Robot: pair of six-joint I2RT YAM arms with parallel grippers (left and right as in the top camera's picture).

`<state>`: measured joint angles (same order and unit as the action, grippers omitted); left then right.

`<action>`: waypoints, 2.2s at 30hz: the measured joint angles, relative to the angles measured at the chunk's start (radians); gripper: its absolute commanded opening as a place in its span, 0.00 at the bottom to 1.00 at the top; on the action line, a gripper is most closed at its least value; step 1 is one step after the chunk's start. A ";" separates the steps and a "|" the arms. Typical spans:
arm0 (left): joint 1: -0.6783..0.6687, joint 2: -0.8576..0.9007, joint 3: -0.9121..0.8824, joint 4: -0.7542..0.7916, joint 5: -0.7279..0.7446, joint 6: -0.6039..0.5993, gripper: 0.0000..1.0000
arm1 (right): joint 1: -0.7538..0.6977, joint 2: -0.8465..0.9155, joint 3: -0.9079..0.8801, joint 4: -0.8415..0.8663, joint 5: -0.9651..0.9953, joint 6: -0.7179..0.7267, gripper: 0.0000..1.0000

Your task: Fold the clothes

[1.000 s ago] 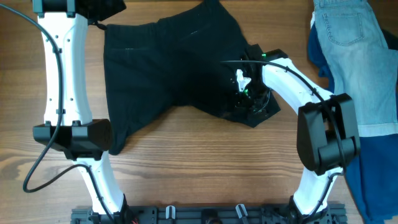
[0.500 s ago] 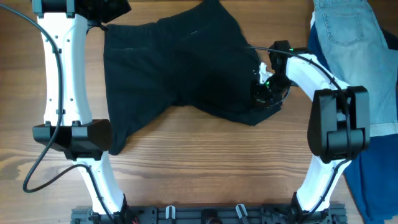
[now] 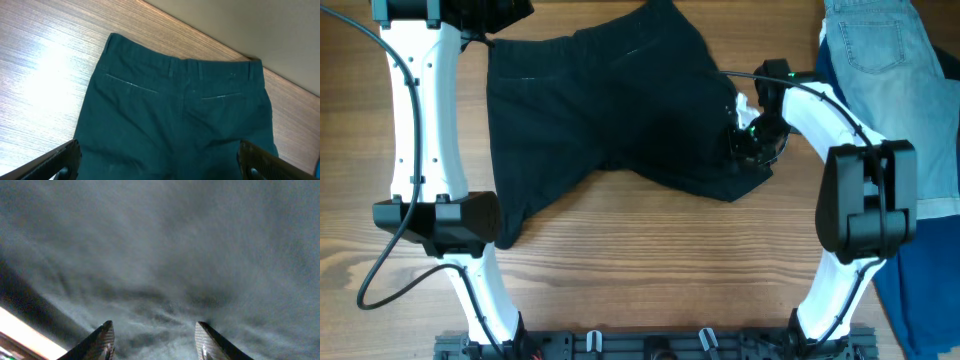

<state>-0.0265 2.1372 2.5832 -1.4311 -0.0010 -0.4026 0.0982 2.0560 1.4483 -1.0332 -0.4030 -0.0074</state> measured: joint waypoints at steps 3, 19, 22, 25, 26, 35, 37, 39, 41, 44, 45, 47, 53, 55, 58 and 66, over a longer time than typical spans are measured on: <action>0.000 0.000 0.000 0.002 0.000 0.000 1.00 | 0.004 -0.063 0.006 0.019 0.012 -0.140 0.75; 0.000 0.000 0.000 0.005 0.000 0.000 0.98 | 0.015 -0.091 0.412 -0.265 0.310 -0.061 0.43; 0.000 0.000 0.000 -0.001 0.000 0.000 0.98 | 0.019 -0.095 0.534 -0.359 0.310 -0.035 0.14; 0.000 0.000 0.000 -0.009 0.000 0.000 0.98 | 0.036 -0.097 0.544 -0.424 0.315 -0.008 0.08; 0.000 0.000 0.000 -0.015 0.000 0.000 0.98 | 0.050 -0.096 0.542 -0.441 0.331 0.008 0.06; 0.000 0.000 0.000 -0.031 0.000 0.000 0.98 | 0.183 -0.097 0.439 -0.452 0.422 0.097 0.05; 0.000 0.000 0.000 -0.032 0.000 0.000 0.98 | 0.180 -0.098 0.329 -0.383 0.428 0.109 0.05; 0.000 0.000 0.000 -0.037 0.000 0.001 0.98 | 0.169 -0.097 0.213 -0.290 0.431 0.116 0.05; 0.000 0.000 0.000 -0.044 0.000 0.005 0.98 | 0.156 -0.096 0.111 -0.221 0.430 0.119 0.10; 0.000 0.000 0.000 -0.050 0.000 0.008 0.98 | 0.128 -0.095 0.008 -0.144 0.404 0.120 1.00; 0.000 0.000 0.000 -0.051 0.000 0.008 0.98 | 0.117 -0.095 -0.013 -0.125 0.391 0.119 1.00; 0.000 0.000 0.000 -0.051 0.000 0.009 0.98 | 0.088 -0.096 -0.043 -0.102 0.359 0.119 1.00; 0.000 0.000 0.000 -0.058 0.000 0.009 0.98 | 0.060 -0.096 -0.047 -0.083 0.300 0.107 1.00; 0.000 0.000 0.000 -0.059 0.000 0.012 0.98 | 0.060 -0.096 -0.047 -0.073 0.271 0.089 1.00; 0.000 0.000 0.000 -0.060 0.000 0.015 0.99 | 0.060 -0.096 -0.054 -0.041 0.249 0.077 1.00; 0.000 0.000 0.000 -0.062 0.000 0.016 1.00 | 0.043 -0.097 -0.184 0.051 0.227 0.075 1.00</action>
<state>-0.0265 2.1372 2.5832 -1.4929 -0.0010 -0.3866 0.1410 1.9594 1.2644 -0.9821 -0.1761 0.0673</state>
